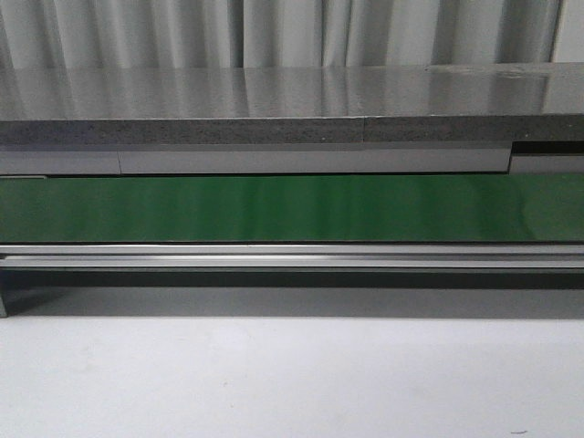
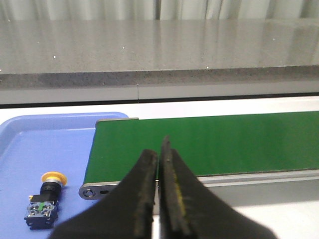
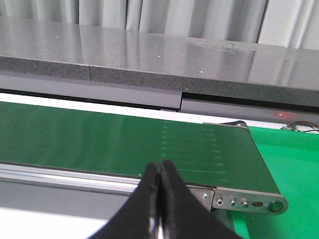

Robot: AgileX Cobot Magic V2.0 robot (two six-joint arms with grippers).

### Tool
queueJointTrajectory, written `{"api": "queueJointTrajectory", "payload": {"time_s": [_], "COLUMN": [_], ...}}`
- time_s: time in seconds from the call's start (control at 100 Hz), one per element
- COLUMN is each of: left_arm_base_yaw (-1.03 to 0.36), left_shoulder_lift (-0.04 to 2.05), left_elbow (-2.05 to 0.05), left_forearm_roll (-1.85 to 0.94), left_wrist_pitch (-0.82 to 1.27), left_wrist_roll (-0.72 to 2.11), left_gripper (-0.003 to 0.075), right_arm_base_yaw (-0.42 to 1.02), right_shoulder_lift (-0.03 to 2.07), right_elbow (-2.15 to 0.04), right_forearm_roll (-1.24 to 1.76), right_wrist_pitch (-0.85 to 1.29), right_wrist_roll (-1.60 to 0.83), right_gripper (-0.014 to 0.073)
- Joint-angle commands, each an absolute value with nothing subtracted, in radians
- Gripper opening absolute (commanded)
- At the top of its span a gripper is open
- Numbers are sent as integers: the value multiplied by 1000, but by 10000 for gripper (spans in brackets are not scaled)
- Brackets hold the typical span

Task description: Move button from left to right

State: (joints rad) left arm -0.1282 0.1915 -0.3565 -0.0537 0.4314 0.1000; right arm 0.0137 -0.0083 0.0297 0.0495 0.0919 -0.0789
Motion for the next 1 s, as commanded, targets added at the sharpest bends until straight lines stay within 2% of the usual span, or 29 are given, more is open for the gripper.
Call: {"api": "queueJointTrajectory", "payload": {"time_s": [0.0,0.23,0.78,0.87,0.92,0.99], "left_arm_base_yaw": [-131,-131,-131,-131,-131,-131], "left_shoulder_lift": [285,428,469,469,469,469], "left_elbow": [-486,-630,-630,-630,-630,-630], "left_forearm_roll": [-67,-84,-74,-74,-74,-74], "left_wrist_pitch": [488,590,609,623,635,638], "left_wrist_roll": [89,89,89,89,89,89], "left_gripper": [5,5,18,86,152,283], "right_arm_base_yaw": [13,13,13,13,13,13], "right_shoulder_lift": [-25,-25,-25,-25,-25,-25], "right_elbow": [30,30,30,30,30,30], "right_forearm_roll": [39,39,39,39,39,39], "right_wrist_pitch": [11,11,11,11,11,11], "right_wrist_roll": [-77,-77,-77,-77,-77,-77], "right_gripper": [-68,-68,-68,-68,-68,-68]}}
